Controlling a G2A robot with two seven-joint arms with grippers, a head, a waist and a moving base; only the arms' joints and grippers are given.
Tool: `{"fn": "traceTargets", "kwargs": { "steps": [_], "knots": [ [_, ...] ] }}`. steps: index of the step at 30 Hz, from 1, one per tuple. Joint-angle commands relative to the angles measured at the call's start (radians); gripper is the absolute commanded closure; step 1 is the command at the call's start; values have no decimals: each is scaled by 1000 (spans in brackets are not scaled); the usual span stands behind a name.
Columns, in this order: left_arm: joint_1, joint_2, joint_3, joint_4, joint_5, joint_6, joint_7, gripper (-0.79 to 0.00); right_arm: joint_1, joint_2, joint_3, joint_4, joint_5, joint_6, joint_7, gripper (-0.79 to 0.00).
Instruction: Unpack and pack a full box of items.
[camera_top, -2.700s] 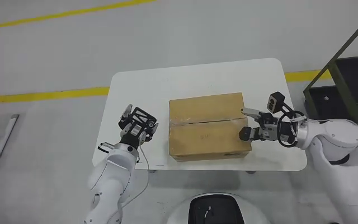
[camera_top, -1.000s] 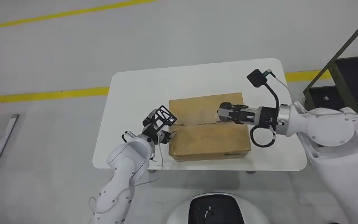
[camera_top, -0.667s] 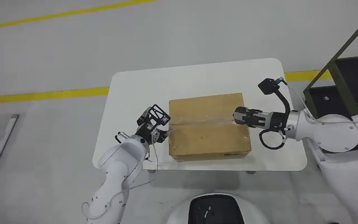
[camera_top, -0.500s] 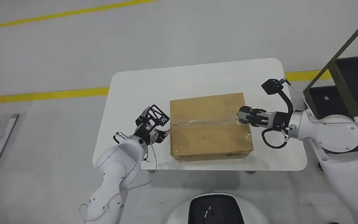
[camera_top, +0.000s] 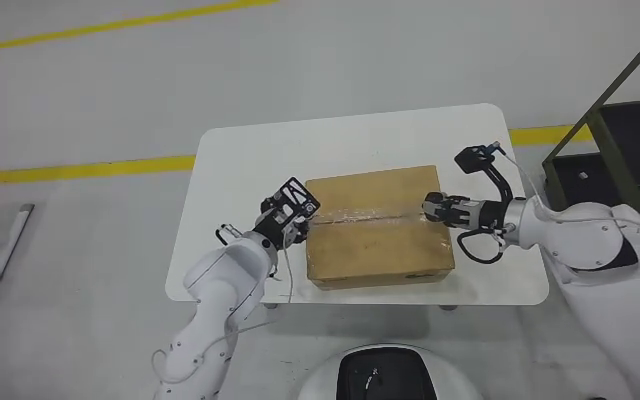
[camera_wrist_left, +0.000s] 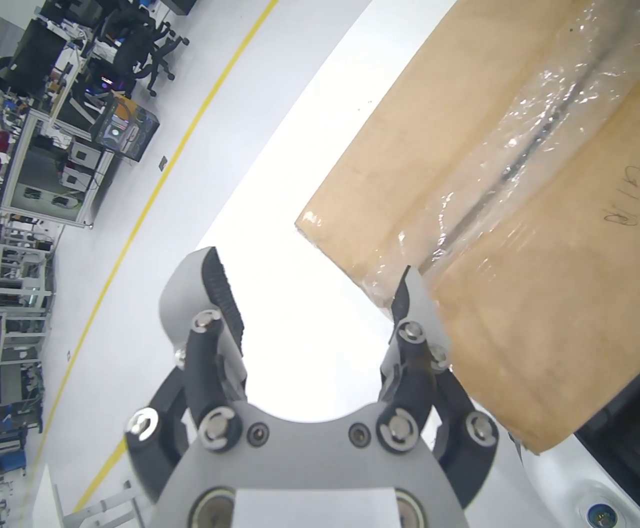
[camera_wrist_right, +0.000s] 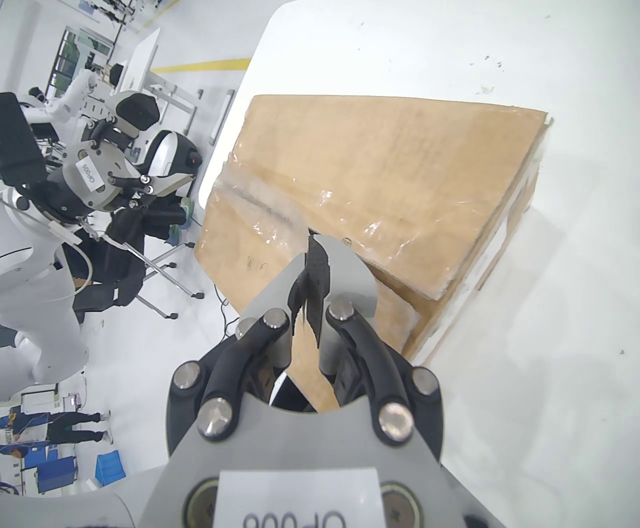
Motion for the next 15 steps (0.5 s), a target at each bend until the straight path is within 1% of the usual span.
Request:
{"fn": "traceTargets", "kwargs": {
  "steps": [1,11,15],
  "knots": [
    [-8,-1,17,7,2,-16,-3,0,4,2,-1,-2,-12,-1,1,0],
    [-63,-10,84,46,-11,-66,-14,0,15,14,-3,-29,-77,-8,24,0],
    [-83,-14,117,58,-15,-82,-17,0,11,18,-5,-28,-78,-8,22,0]
  ]
}}
